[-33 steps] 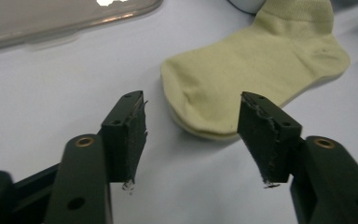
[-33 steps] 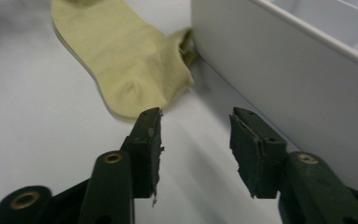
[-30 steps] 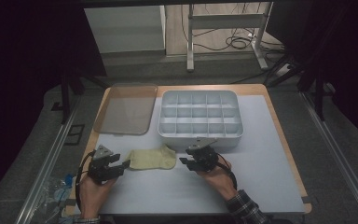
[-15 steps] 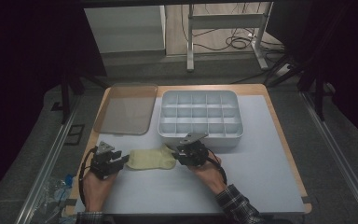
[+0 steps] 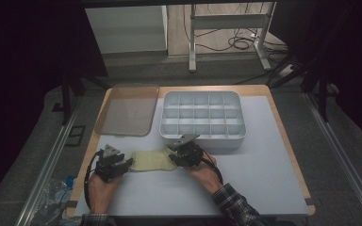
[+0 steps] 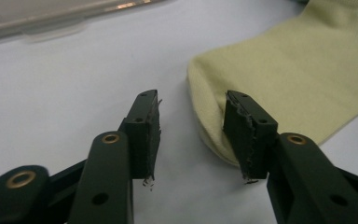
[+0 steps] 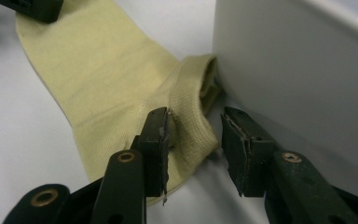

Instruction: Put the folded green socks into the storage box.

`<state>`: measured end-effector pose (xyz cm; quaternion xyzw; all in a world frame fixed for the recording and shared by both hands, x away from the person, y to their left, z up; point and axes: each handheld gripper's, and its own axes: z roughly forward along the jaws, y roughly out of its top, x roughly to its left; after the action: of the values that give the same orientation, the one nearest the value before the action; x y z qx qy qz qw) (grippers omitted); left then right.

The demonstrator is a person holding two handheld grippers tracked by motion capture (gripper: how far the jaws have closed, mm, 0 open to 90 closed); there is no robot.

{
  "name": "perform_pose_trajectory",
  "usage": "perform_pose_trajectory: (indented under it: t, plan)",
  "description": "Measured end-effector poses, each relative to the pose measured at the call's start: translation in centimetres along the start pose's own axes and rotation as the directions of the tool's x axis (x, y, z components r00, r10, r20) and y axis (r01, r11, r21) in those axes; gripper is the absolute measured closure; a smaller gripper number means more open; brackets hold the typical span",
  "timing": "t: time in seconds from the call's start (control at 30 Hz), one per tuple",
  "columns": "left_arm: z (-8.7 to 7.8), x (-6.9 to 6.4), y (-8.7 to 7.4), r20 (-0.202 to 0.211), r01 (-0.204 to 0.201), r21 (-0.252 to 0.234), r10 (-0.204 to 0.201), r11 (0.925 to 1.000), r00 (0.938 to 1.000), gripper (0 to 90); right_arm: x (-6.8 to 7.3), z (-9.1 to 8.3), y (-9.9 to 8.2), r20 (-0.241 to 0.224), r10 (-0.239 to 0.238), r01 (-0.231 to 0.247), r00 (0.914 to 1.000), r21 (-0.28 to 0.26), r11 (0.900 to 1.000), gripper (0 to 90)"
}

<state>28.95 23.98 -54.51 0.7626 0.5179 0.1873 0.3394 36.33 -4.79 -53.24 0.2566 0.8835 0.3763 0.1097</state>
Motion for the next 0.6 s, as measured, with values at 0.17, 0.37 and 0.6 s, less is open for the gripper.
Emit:
perform_pose_trajectory:
  t: [0.17, 0.37, 0.6]
  plan:
    - [0.04, 0.04, -0.14, 0.033, 0.017, -0.005, -0.017, 0.9998, 0.9993, 63.7, 0.17, 0.13, -0.09, -0.005, 0.005, -0.005, 1.0, 0.008, 1.0, 67.2]
    - [0.05, -0.23, -0.04, 0.071, 0.066, 0.01, -0.067, 0.9978, 0.9952, 83.5, 0.53, 0.07, -0.11, -0.025, 0.014, -0.013, 0.9996, 0.014, 0.9998, 79.2]
    - [-0.54, -0.68, 0.19, 0.067, 0.046, -0.012, -0.045, 0.9989, 0.9967, 86.7, 0.75, -0.61, -0.02, -0.026, 0.016, -0.016, 0.9995, -0.007, 0.9999, 79.9]
